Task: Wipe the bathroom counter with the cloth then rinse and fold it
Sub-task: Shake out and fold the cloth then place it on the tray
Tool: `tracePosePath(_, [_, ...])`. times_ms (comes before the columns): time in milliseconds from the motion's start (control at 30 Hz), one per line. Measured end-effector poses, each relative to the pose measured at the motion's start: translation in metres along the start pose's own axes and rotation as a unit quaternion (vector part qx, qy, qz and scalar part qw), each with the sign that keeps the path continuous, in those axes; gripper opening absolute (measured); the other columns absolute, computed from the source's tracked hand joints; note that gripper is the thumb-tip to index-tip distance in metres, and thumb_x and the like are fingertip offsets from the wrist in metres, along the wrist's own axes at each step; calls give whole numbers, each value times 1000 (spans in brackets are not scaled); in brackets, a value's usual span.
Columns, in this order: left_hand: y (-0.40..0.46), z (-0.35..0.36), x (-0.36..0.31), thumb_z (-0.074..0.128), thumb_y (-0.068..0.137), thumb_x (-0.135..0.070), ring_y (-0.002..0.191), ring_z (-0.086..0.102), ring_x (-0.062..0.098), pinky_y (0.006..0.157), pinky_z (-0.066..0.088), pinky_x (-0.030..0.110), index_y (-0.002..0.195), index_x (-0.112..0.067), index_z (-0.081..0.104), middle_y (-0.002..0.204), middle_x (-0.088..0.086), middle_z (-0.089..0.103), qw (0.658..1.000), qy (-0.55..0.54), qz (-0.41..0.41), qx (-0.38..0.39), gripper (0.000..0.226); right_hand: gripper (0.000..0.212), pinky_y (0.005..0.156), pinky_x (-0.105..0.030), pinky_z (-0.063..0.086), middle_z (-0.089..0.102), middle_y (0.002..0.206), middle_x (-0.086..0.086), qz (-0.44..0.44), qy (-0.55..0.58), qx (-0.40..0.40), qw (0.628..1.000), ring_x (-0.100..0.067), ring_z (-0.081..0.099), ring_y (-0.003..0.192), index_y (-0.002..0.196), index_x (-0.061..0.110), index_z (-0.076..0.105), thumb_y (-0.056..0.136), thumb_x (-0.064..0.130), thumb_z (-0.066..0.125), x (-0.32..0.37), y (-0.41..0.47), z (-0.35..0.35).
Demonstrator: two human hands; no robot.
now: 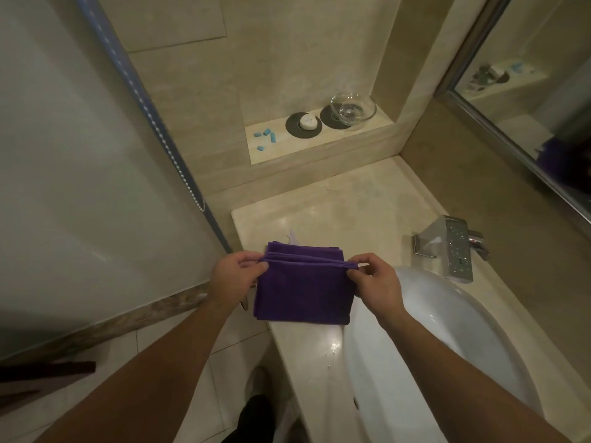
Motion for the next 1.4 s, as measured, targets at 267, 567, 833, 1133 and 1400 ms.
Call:
tracePosePath(267, [41, 10, 4, 74, 85, -17, 87, 73, 22, 86, 61, 46, 105, -14, 74, 93, 4, 77, 999, 40, -13, 3, 20, 17, 80, -47, 61, 73, 82, 2, 31, -29, 9, 999, -20, 69, 77, 92, 29, 70, 90, 13, 65, -4, 36, 11])
tracePosePath(567, [65, 16, 16, 73, 87, -16, 90, 73, 24, 85, 61, 46, 99, -17, 73, 93, 3, 76, 998, 39, -48, 2, 11, 13, 80, -39, 60, 74, 83, 7, 65, -38, 23, 997, -16, 69, 81, 89, 30, 73, 87, 19, 66, -17, 64, 25])
tracePosePath(833, [83, 25, 21, 73, 87, -23, 89, 72, 20, 87, 60, 48, 96, -21, 72, 92, 0, 75, 996, 69, -64, -3, 9, 11, 66, -23, 47, 72, 86, 11, 85, -69, 24, 994, -9, 66, 83, 92, 26, 74, 89, 20, 66, -24, 80, 28])
tracePosePath(1133, [89, 32, 14, 59, 97, -34, 76, 65, 9, 71, 53, 30, 88, -29, 59, 78, -11, 68, 977, 215, 7, -4, 10, 11, 67, -26, 45, 70, 91, 10, 52, -142, 26, 988, -14, 65, 87, 99, 30, 70, 94, 25, 61, -22, 91, 32])
tracePosePath(1400, [94, 43, 9, 47, 102, -38, 71, 61, 18, 81, 52, 44, 90, -26, 47, 72, -3, 59, 944, 326, 45, 21, 17, 32, 71, -27, 44, 68, 115, 3, -75, -346, 48, 934, -19, 64, 91, 131, 30, 56, 100, 33, 48, -3, 90, 47])
Point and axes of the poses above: each hand's wrist, its own y-axis towards the middle knuckle, its own z-axis out of the palm, x = y × z, the point moved 8 cm from there along y, towards the middle knuckle
